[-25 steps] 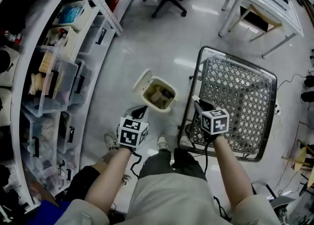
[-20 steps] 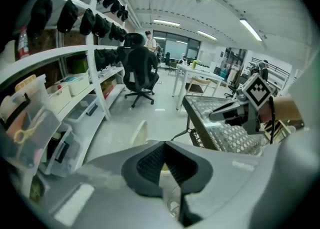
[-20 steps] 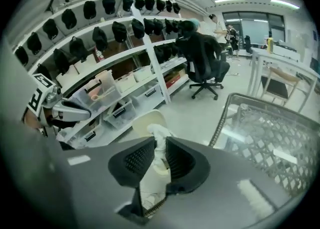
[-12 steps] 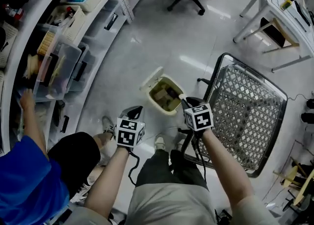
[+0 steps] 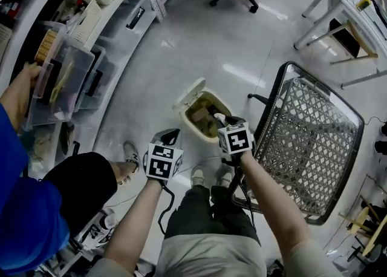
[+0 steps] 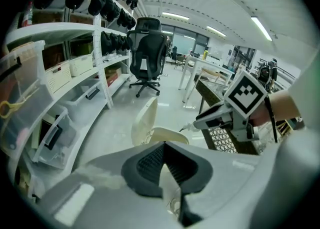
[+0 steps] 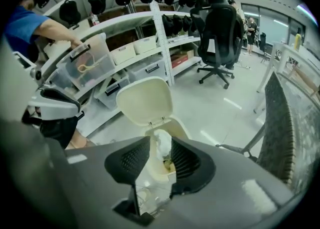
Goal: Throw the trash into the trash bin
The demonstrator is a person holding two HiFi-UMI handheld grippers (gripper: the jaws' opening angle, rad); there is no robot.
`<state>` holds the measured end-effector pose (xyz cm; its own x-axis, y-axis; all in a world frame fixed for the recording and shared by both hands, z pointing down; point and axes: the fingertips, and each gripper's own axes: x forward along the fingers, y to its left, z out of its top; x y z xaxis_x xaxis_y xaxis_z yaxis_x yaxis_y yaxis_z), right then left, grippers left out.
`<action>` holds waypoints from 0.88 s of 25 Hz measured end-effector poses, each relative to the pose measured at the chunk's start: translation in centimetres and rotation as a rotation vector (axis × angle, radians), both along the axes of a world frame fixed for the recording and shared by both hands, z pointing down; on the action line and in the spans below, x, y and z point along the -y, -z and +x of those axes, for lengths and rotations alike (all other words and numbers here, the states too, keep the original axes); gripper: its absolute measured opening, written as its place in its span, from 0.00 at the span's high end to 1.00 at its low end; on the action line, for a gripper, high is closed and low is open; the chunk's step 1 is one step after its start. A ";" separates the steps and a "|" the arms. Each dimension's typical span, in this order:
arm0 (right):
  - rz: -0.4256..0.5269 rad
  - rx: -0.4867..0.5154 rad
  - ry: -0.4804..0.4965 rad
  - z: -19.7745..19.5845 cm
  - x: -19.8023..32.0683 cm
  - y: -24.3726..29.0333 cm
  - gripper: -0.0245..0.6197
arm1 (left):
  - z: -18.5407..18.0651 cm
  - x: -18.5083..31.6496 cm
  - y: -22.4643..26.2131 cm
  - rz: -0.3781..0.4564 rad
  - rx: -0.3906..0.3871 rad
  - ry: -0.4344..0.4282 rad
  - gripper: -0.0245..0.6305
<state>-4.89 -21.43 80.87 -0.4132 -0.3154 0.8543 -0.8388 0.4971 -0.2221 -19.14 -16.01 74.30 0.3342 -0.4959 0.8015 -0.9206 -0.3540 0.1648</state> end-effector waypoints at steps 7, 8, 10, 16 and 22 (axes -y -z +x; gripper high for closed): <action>0.004 0.035 -0.039 0.0 -0.1 -0.6 0.73 | -0.7 -0.4 -1.0 0.008 0.012 -0.017 0.96; 0.013 0.036 -0.039 0.1 -0.3 -0.1 0.74 | -0.7 -0.4 -0.7 0.014 0.012 -0.016 0.96; 0.041 0.041 -0.033 0.2 -0.7 1.5 0.77 | -0.6 -0.6 0.3 0.024 0.010 -0.017 0.96; 0.176 0.096 -0.045 0.9 -1.1 9.5 0.83 | -0.1 -1.0 5.3 0.082 0.003 -0.029 0.96; 0.316 0.172 -0.089 3.3 -1.8 19.7 0.87 | 1.2 -1.1 12.4 0.174 -0.004 -0.043 0.96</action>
<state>-1.54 -19.62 61.21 -0.5012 -0.5936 0.6296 -0.8456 0.4905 -0.2106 -17.90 -14.95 61.86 0.3610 -0.6125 0.7032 -0.9035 -0.4165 0.1010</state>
